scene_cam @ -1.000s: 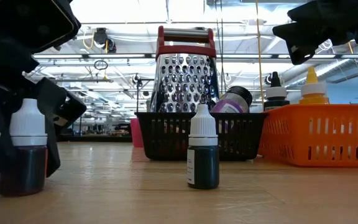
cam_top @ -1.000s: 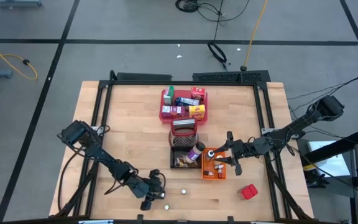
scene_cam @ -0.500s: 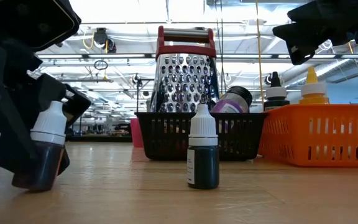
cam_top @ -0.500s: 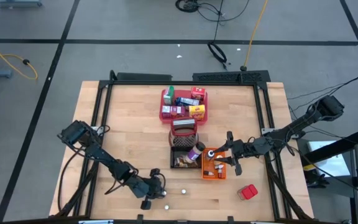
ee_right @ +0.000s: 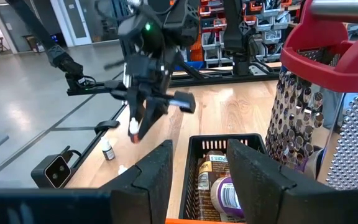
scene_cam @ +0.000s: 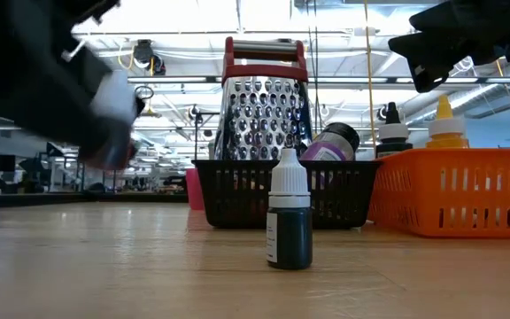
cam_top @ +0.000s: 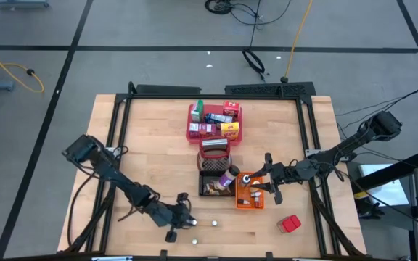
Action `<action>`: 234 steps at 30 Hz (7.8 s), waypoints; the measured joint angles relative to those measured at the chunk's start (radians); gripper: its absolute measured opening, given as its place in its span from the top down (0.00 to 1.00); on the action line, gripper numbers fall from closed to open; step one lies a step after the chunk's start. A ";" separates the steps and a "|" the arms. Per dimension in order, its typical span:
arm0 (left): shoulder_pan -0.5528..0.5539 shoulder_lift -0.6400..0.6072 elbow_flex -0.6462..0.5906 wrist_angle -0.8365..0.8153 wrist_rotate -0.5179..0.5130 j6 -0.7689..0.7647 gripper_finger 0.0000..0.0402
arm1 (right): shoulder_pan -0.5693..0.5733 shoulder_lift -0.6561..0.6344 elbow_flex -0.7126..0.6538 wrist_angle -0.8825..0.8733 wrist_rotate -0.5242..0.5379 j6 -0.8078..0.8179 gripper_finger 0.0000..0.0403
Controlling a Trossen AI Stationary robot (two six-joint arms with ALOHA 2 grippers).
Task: Pick & Place Kitchen Items
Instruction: Put the orange food coloring bottle into the orange bin, then put the green food coloring bottle into the orange bin
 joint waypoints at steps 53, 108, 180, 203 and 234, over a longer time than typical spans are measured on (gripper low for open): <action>0.416 -0.172 0.395 -0.428 0.026 0.263 0.87 | -0.180 0.440 0.269 0.343 -0.055 -0.131 0.65; 0.404 -0.172 0.394 -0.507 0.035 0.261 0.56 | -0.058 0.174 0.146 0.069 -0.051 -0.040 0.90; 0.211 0.214 0.393 -0.262 0.339 0.240 0.60 | 0.172 0.137 0.018 0.060 0.211 -0.007 0.71; 0.211 0.259 0.394 -0.204 0.376 0.247 0.73 | 0.172 0.137 0.018 0.068 0.211 -0.018 0.72; 0.223 0.095 0.393 -0.223 0.303 0.271 0.90 | 0.172 0.137 0.018 0.084 0.211 -0.029 0.72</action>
